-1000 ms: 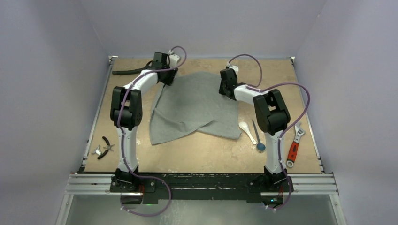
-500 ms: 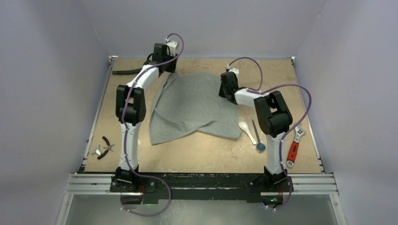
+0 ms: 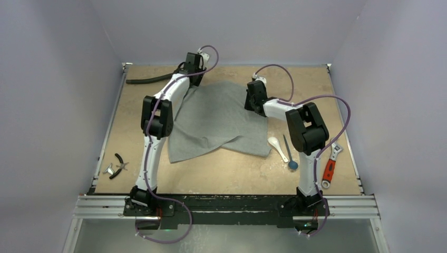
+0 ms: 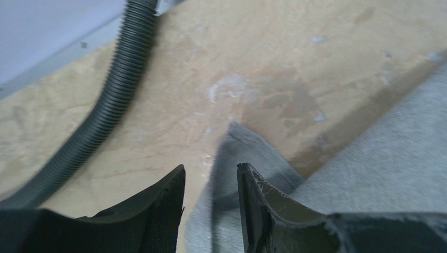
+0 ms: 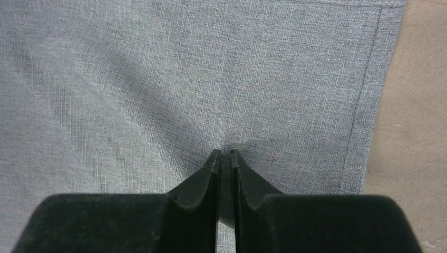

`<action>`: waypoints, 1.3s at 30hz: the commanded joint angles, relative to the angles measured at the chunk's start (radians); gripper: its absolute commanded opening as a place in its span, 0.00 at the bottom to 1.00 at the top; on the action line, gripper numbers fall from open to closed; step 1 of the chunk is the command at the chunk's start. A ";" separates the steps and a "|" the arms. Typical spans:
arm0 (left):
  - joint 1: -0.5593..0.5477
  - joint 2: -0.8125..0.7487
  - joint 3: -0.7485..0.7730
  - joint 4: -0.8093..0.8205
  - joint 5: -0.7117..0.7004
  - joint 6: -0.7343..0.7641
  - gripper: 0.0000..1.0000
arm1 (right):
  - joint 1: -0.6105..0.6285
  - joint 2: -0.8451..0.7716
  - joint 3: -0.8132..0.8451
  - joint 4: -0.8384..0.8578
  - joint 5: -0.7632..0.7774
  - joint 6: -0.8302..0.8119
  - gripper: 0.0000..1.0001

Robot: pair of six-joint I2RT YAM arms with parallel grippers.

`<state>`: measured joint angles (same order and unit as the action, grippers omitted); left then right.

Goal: Fold the napkin into a case and place the utensils inside
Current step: Smooth out the napkin at the center of the board.

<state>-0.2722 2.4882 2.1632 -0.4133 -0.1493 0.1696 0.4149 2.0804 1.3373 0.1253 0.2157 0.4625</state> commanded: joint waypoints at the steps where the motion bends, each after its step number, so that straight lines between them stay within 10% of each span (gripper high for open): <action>1: -0.015 0.055 0.117 -0.061 -0.235 0.104 0.39 | 0.012 -0.004 0.024 -0.121 -0.035 -0.013 0.16; 8: -0.018 0.073 0.072 -0.052 -0.326 0.229 0.38 | 0.006 -0.023 0.026 -0.123 -0.029 -0.014 0.17; 20: 0.076 0.056 0.119 -0.166 0.082 0.046 0.32 | 0.005 -0.068 -0.010 -0.112 -0.023 -0.007 0.17; 26: 0.077 0.031 0.067 -0.116 0.056 0.033 0.00 | 0.004 -0.079 -0.020 -0.105 -0.014 -0.008 0.15; 39: 0.154 -0.223 -0.251 0.154 -0.110 -0.108 0.00 | -0.014 -0.040 0.026 -0.101 0.011 -0.021 0.15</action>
<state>-0.1665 2.4241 2.0125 -0.4213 -0.1864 0.1394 0.4114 2.0407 1.3224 0.0414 0.1993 0.4591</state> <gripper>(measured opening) 0.009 0.148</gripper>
